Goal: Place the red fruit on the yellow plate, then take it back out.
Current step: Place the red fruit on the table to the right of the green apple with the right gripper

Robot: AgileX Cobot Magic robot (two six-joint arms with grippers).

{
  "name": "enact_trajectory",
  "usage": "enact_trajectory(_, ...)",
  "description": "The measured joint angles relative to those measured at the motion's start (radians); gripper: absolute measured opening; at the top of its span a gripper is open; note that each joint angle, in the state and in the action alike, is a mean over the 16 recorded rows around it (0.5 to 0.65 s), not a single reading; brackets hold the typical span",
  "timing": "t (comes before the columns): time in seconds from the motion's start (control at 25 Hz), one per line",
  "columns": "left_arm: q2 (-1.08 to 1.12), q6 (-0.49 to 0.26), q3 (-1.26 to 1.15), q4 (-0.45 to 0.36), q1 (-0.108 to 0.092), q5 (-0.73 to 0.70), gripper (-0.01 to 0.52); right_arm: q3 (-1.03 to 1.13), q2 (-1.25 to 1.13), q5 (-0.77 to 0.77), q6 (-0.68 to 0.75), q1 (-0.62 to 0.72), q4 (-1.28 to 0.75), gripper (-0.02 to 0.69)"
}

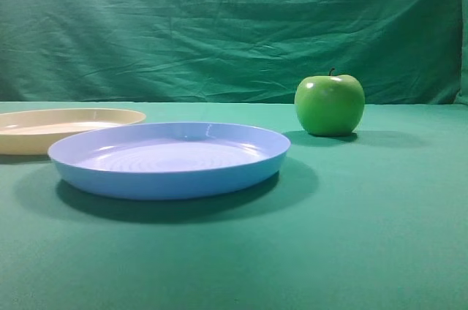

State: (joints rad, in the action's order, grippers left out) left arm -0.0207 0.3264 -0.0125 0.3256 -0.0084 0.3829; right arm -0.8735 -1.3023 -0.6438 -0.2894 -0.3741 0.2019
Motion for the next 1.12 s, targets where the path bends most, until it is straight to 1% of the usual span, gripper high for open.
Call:
enact_trajectory(0.24,0.0,0.0,0.0,0.0,0.0,0.0,0.0,0.243,0.053,0.146,0.007,0.07,-0.001,0.2)
enact_trajectory(0.4,0.0,0.0,0.0,0.0,0.0,0.0,0.0,0.327,0.032,0.235,0.01,0.109,-0.002,0.204)
enact_trajectory(0.52,0.0,0.0,0.0,0.0,0.0,0.0,0.0,0.36,-0.001,0.302,0.011,0.129,-0.002,0.231)
enact_trajectory(0.64,0.0,0.0,0.0,0.0,0.0,0.0,0.0,0.377,-0.038,0.356,0.011,0.14,0.0,0.291)
enact_trajectory(0.88,0.0,0.0,0.0,0.0,0.0,0.0,0.0,0.375,-0.104,0.407,0.011,0.143,0.003,0.457)
enact_trajectory(1.04,0.0,0.0,0.0,0.0,0.0,0.0,0.0,0.335,-0.116,0.37,0.011,0.143,0.003,0.572)
enact_trajectory(1.12,0.0,0.0,0.0,0.0,0.0,0.0,0.0,0.3,-0.108,0.33,0.011,0.143,0.003,0.612)
